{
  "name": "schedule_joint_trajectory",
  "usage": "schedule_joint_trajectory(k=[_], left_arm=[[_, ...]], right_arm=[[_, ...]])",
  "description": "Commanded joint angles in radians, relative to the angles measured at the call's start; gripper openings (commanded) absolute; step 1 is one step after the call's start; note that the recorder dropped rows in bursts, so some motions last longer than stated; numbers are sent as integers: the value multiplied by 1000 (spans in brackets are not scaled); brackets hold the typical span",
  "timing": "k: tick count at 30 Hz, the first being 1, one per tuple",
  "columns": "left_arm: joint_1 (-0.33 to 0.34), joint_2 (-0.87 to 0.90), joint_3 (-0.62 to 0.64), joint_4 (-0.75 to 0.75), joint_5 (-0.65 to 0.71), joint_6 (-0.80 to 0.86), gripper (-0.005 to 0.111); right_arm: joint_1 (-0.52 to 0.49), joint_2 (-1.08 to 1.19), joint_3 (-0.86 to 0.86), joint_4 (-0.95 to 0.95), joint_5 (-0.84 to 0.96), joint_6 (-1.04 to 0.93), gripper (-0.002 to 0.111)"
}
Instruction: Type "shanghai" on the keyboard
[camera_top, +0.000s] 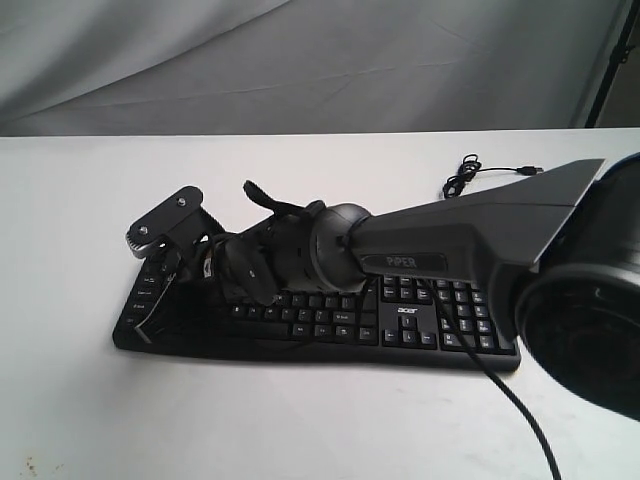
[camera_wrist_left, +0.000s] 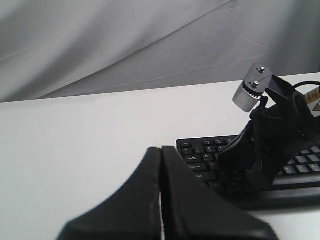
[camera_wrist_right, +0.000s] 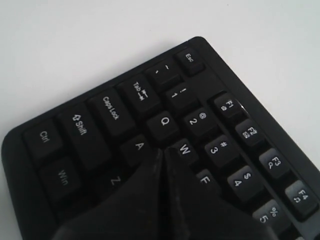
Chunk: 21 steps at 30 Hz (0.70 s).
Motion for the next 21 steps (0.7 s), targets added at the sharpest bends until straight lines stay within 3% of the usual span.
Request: schedule_joint_trajectory(k=[1, 14, 21], left_arm=[[-4, -3, 4, 1, -3, -3, 0], [-4, -3, 4, 1, -3, -3, 0], [-4, -3, 4, 1, -3, -3, 0]], right_arm=[[-5, 4, -1, 1, 33, 2, 0], [-5, -78, 1, -67, 61, 2, 0], [-43, -229, 195, -56, 12, 2, 0]])
